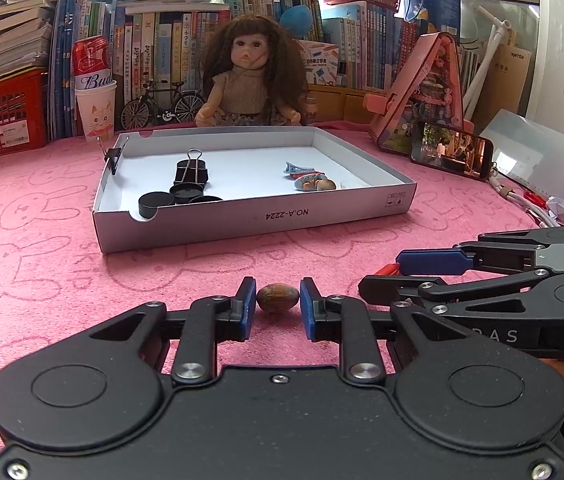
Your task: Organize rigid objects
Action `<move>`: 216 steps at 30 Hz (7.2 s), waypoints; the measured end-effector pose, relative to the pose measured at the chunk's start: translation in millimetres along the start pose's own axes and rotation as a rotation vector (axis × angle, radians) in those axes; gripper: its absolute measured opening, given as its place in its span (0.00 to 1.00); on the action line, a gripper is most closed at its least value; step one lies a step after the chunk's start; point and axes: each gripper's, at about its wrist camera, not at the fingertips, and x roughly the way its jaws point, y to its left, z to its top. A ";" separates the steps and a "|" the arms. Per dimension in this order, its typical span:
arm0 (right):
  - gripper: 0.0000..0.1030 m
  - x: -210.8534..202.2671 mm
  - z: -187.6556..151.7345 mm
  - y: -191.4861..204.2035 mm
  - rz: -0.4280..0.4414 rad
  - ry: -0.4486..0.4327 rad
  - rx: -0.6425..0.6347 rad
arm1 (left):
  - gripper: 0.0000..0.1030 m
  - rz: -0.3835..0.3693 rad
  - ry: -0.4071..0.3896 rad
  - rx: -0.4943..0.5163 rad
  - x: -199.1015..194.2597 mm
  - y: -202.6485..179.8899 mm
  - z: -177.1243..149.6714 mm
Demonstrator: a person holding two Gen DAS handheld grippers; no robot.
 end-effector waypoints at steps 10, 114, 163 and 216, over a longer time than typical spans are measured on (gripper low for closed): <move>0.48 -3.6 6.8 -3.5 -0.025 -0.026 0.005 | 0.22 0.024 -0.028 -0.014 -1.4 7.1 9.5; 0.89 48.0 77.8 -59.3 -0.237 -0.049 0.195 | 0.81 0.147 -0.050 -0.097 51.4 48.8 92.4; 1.00 55.0 37.0 -36.6 -0.294 0.133 0.117 | 0.90 0.232 0.086 -0.057 50.9 24.9 34.0; 1.00 55.6 37.2 -36.7 -0.296 0.136 0.113 | 1.00 0.255 0.104 -0.068 55.0 26.3 34.3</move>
